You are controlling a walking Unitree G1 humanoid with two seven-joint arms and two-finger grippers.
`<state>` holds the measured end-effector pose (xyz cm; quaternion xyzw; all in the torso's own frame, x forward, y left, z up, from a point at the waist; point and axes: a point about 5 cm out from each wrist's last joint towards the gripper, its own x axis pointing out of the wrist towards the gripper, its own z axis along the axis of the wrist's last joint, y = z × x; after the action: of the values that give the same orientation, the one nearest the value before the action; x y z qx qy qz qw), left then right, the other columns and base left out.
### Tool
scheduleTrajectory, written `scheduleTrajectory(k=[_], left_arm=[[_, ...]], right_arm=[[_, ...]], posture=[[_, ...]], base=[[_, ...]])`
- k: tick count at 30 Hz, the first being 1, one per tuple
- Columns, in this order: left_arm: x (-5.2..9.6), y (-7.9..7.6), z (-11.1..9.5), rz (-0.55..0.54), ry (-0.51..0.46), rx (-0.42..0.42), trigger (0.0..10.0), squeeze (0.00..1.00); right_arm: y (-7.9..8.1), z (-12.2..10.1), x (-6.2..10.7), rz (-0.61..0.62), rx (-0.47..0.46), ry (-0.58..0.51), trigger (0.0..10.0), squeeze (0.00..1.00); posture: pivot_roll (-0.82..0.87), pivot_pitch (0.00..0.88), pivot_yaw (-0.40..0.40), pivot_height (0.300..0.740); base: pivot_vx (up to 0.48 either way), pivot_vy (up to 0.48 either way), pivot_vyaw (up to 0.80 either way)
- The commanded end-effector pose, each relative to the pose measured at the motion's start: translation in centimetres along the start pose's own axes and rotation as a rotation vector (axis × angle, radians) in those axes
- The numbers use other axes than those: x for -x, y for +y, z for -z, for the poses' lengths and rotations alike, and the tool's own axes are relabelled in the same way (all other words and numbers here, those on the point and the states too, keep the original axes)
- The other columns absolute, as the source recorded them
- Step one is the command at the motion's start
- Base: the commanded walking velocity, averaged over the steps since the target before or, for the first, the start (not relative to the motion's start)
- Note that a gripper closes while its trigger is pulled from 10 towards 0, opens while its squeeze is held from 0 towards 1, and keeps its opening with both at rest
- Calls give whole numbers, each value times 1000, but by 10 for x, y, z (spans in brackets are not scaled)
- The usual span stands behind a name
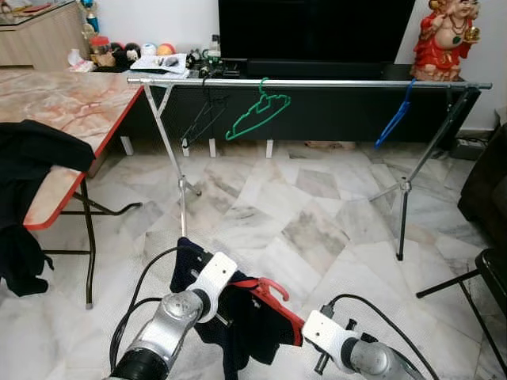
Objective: Hang hanger
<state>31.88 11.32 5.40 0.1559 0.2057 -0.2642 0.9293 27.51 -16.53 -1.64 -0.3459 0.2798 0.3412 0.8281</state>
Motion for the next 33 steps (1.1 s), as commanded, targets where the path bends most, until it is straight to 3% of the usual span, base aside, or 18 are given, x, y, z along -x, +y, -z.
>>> scheduleTrajectory(k=[1, 9, 15, 25, 28, 30, 33], left_arm=[[3, 7, -2, -29, -15, 6, 0, 0], [7, 30, -7, -149, -26, 17, 0, 0], [13, 51, -3, -273, 3, 10, 0, 0], [13, 56, 7, -326, 64, 6, 0, 0], [12, 51, 12, -299, 98, -43, 0, 0], [10, 43, 14, -240, 111, -149, 0, 0], [9, 39, 13, -201, 111, -223, 0, 0]], right_arm=[[-3, -8, -1, 12, 8, -34, 0, 0], [10, 9, 1, -66, 41, 44, 0, 0], [41, 41, 9, -210, 13, 167, 0, 0], [60, 52, 15, -362, -10, 191, 0, 0], [62, 54, 18, -404, -19, 175, 0, 0], [59, 56, 23, -474, -20, 163, 0, 0], [51, 57, 26, -465, -25, 168, 0, 0]], posture=[[88, 65, -48, 740], [88, 63, -48, 740], [82, 55, -47, 740], [76, 49, -45, 740], [74, 46, -45, 740], [74, 46, -45, 740], [74, 46, -45, 740]], base=[[0, 0, 0], [0, 0, 0], [0, 0, 0], [0, 0, 0], [0, 0, 0], [0, 0, 0], [0, 0, 0]])
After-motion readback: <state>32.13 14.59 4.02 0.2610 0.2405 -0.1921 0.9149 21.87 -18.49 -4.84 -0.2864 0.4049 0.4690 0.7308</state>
